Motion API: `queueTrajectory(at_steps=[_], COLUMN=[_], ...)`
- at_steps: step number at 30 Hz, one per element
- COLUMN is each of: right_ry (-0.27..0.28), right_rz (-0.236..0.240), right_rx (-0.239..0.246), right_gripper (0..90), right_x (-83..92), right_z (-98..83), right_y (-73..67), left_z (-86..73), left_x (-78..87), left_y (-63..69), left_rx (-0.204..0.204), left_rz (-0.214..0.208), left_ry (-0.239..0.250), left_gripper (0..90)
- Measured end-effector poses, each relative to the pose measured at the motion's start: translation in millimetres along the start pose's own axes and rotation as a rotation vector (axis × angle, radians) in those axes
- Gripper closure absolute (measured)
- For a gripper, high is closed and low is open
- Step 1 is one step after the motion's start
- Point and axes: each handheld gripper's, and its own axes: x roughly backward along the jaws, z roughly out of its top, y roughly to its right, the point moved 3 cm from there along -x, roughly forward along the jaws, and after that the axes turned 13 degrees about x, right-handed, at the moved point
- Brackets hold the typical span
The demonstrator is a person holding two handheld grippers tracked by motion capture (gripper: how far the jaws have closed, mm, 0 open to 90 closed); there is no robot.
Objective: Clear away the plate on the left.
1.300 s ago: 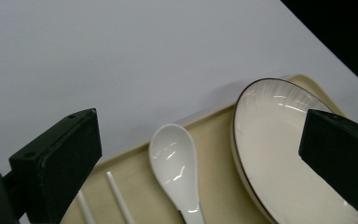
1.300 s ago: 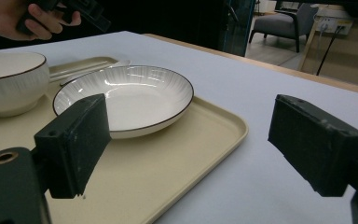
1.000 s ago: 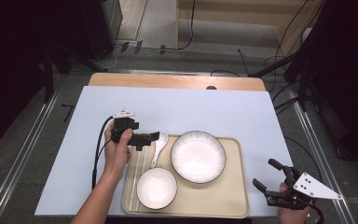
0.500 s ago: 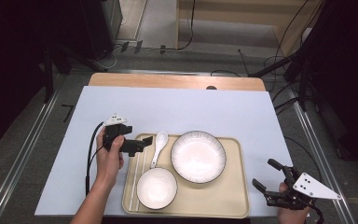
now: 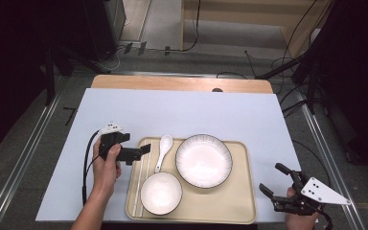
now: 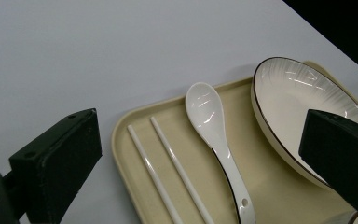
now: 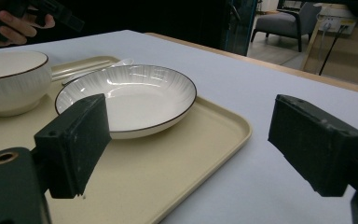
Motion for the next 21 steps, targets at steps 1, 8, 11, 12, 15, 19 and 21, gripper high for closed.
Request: queueTrajectory(at_steps=[1, 8, 11, 12, 15, 19, 21], right_ry=[0.000, 0.000, 0.000, 0.000, 0.000, -0.002, -0.001], right_rz=[-0.001, -0.001, 0.000, 0.000, 0.000, 0.003, 0.002], right_rx=[0.001, 0.000, 0.000, 0.000, -0.001, -0.002, -0.002], right_gripper=[12.9, 12.9, 12.9, 12.9, 13.0, 13.0, 12.9], right_x=[0.1, 0.2, -0.1, -0.1, -0.2, -0.5, -0.5], right_z=[0.1, 0.1, 0.1, 0.1, 0.1, 0.1, 0.2], right_y=[-0.1, -0.2, -0.3, -0.3, -0.5, -0.9, -0.9], left_z=[0.0, -8.1, -9.7, -9.7, -12.5, -16.3, -17.3], left_x=[0.0, 8.1, 12.3, 12.3, 17.1, 21.3, 22.6], left_y=[0.0, -5.0, -7.8, -7.8, -9.6, -12.7, -13.6], left_rx=[0.000, -0.004, -0.002, -0.002, -0.014, -0.016, -0.016], left_rz=[0.000, 0.007, 0.014, 0.014, 0.023, 0.031, 0.030], left_ry=[0.000, 0.008, 0.022, 0.022, 0.030, 0.033, 0.031], left_gripper=[0.0, 0.0, 0.0, 0.0, 0.0, 0.0, 0.0])
